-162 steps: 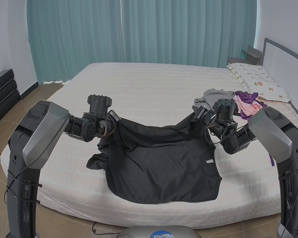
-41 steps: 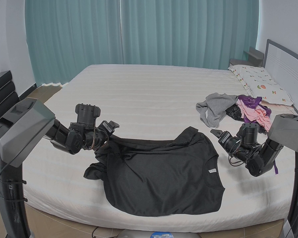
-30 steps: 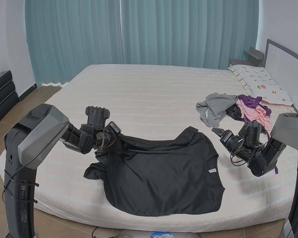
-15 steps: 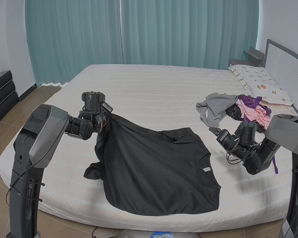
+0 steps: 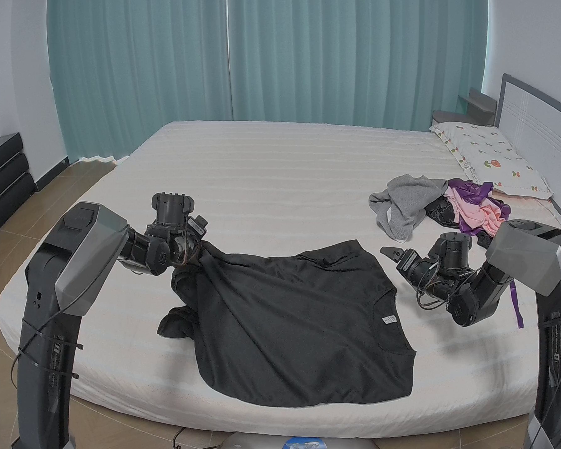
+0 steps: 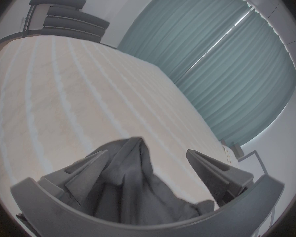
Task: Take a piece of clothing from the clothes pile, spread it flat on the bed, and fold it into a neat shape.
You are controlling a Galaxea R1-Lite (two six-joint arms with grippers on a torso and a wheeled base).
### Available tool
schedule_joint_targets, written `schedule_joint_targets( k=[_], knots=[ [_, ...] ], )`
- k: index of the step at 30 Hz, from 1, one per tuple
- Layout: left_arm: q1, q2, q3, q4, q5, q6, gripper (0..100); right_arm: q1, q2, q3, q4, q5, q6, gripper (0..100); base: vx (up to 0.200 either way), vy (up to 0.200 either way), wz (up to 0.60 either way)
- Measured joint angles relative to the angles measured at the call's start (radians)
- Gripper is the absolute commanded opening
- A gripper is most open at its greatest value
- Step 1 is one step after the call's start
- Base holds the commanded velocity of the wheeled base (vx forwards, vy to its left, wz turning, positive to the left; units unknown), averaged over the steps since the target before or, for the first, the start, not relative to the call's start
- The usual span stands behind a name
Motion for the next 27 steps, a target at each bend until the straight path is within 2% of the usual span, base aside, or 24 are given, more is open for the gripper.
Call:
schedule_joint_targets(
  k=[11, 16, 26, 27],
  knots=[
    [0.003, -0.181, 0.412, -0.076, -0.095, -0.013, 100, -0.001, 0.033, -0.097, 0.126, 0.031, -0.091, 100, 0.0, 0.0, 0.0],
    [-0.011, -0.293, 0.594, -0.099, -0.115, -0.058, 100, -0.002, 0.072, -0.17, 0.181, 0.036, -0.131, 100, 0.0, 0.0, 0.0],
    [-0.022, -0.403, 0.753, -0.129, -0.197, -0.175, 100, -0.003, 0.184, -0.402, 0.303, 0.037, -0.161, 100, 0.0, 0.0, 0.0],
    [-0.022, -0.408, 0.767, -0.137, -0.21, -0.187, 100, -0.002, 0.198, -0.422, 0.315, 0.038, -0.165, 0, 0.0, 0.0, 0.0]
  ],
)
